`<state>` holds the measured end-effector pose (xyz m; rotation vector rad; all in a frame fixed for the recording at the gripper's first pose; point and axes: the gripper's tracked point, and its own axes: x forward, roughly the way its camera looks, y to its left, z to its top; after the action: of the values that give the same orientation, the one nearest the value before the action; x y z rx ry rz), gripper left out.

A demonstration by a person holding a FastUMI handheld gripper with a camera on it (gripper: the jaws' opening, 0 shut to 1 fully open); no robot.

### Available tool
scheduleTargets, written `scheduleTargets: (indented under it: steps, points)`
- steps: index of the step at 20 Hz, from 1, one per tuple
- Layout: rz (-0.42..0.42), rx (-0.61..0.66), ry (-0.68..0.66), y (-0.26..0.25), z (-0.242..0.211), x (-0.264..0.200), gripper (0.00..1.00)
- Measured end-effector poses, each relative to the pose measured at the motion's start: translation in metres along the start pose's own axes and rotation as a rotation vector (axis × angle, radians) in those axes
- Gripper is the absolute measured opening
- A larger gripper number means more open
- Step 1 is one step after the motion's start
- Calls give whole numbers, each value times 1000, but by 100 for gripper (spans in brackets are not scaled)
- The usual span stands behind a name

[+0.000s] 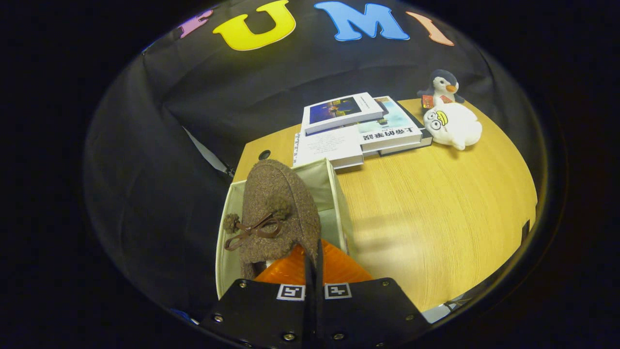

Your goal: Open the storage box then place both shoes into the box .Put the left shoe in first, then the right shoe, with the right side of both shoes facing outward in a uniform manner.

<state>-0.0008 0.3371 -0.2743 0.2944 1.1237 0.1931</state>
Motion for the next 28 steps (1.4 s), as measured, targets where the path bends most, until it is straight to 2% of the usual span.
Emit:
scheduleTargets:
  steps: [2,4,6,7,9,13,18,28]
  points:
    - [-32,-3,15,-3,-9,7,1]
    - [-15,-12,-3,5,-7,5,12]
    - [41,-26,-23,25,-6,3,59]
    - [41,-45,-35,28,-4,-2,83]
    - [16,-105,-75,23,2,-11,99]
    - [41,-149,-181,24,24,-44,100]
    - [13,-200,-348,4,57,-98,99]
    - [-63,-255,-568,-84,92,-190,99]
